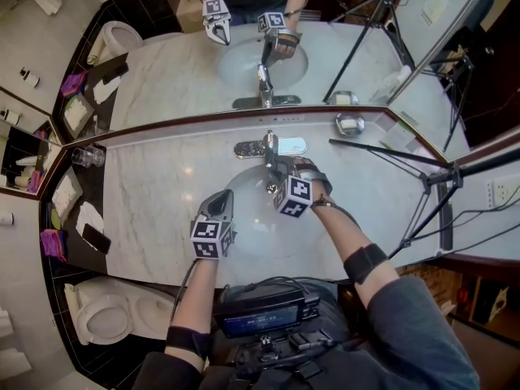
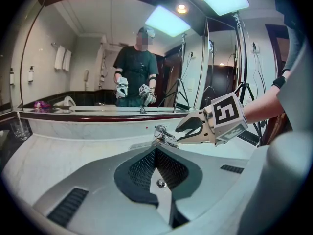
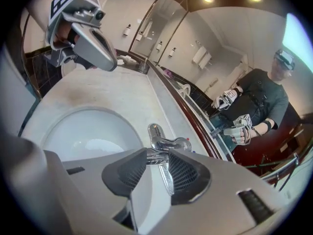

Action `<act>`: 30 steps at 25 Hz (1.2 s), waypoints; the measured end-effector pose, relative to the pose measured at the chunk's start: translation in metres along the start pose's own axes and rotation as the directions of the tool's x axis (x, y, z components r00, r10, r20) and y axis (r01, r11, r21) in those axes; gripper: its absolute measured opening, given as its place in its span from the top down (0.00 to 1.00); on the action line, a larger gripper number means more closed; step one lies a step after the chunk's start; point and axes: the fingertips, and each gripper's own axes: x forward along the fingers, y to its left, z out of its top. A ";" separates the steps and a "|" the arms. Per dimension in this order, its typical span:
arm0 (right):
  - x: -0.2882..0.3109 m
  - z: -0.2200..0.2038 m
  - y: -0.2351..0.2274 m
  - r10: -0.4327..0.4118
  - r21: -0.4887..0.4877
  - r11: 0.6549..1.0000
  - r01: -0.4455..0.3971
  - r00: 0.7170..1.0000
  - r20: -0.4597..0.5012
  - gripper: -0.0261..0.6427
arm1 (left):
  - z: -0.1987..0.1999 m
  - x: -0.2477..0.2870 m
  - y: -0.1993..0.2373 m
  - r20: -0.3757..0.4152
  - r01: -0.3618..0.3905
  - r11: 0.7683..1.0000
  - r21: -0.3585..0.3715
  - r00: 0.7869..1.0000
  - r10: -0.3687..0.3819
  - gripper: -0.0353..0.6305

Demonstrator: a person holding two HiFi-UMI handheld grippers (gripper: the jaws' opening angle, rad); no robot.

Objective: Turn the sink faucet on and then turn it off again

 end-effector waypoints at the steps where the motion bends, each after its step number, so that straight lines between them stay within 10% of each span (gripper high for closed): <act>1: -0.006 -0.001 -0.001 -0.002 0.037 0.999 0.002 1.000 0.012 0.74 | 0.000 0.000 0.000 0.001 0.001 1.000 0.000 1.000 -0.001 0.95; 10: -0.053 -0.032 -0.017 -0.071 0.435 0.900 0.019 0.992 0.103 0.94 | 0.008 0.003 -0.004 0.016 0.008 1.000 0.000 1.000 -0.008 0.95; 18: -0.101 -0.072 -0.022 -0.162 0.801 0.594 -0.072 0.965 0.207 0.94 | 0.014 0.000 -0.018 0.037 0.037 0.999 -0.005 0.999 -0.037 0.95; 24: -0.127 -0.092 -0.003 -0.207 0.884 0.450 -0.125 0.949 0.239 0.94 | 0.016 -0.008 -0.022 0.059 0.044 0.999 -0.013 0.997 -0.043 0.95; 30: -0.130 -0.103 0.009 -0.206 0.901 0.413 -0.131 0.951 0.233 0.94 | 0.014 -0.014 -0.025 0.073 0.052 0.998 -0.030 0.996 -0.050 0.95</act>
